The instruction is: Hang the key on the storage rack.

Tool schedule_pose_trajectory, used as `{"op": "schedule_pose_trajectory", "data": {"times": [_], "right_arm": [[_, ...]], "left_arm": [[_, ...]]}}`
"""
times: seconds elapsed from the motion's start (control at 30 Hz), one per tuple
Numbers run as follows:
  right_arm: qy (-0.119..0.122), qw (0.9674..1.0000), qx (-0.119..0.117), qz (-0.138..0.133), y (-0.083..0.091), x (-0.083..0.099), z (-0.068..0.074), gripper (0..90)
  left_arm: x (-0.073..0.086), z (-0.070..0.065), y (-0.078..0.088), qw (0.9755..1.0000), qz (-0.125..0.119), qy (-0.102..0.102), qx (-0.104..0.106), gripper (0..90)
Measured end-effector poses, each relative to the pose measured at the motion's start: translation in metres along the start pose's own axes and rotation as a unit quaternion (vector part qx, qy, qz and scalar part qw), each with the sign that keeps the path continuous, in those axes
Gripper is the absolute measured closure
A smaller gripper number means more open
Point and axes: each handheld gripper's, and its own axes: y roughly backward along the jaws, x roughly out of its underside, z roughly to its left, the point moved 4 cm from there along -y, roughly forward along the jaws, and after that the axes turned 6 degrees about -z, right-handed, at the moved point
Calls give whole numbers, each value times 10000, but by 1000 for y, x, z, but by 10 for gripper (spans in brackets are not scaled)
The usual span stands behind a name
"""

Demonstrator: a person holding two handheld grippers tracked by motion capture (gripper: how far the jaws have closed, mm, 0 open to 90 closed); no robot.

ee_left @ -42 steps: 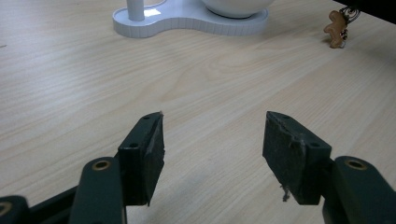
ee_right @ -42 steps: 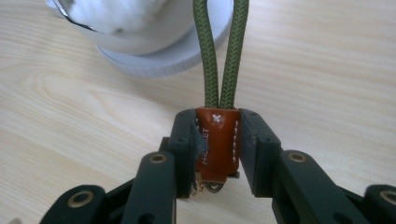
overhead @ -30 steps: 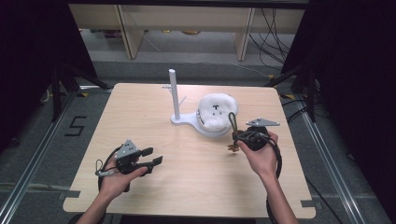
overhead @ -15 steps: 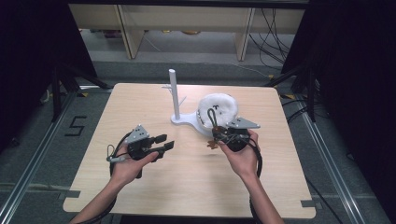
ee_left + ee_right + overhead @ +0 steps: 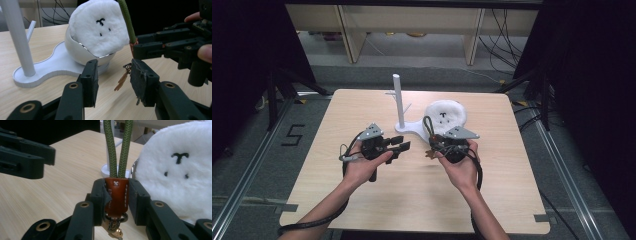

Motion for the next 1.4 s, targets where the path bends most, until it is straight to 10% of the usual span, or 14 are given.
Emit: {"op": "schedule_pose_trajectory", "data": {"times": [0.37,0.9,1.4], "right_arm": [[63,9999,-107,-19,-5,0,9,692],[212,9995,-161,-184,-26,-13,21,692],[242,9990,-289,-252,-29,-12,34,692]], "left_arm": [[-11,-5,-12,9996,-94,191,211,581],[-22,12,8,9980,-539,314,-62,550],[-22,12,-13,9965,-425,705,151,662]]}}
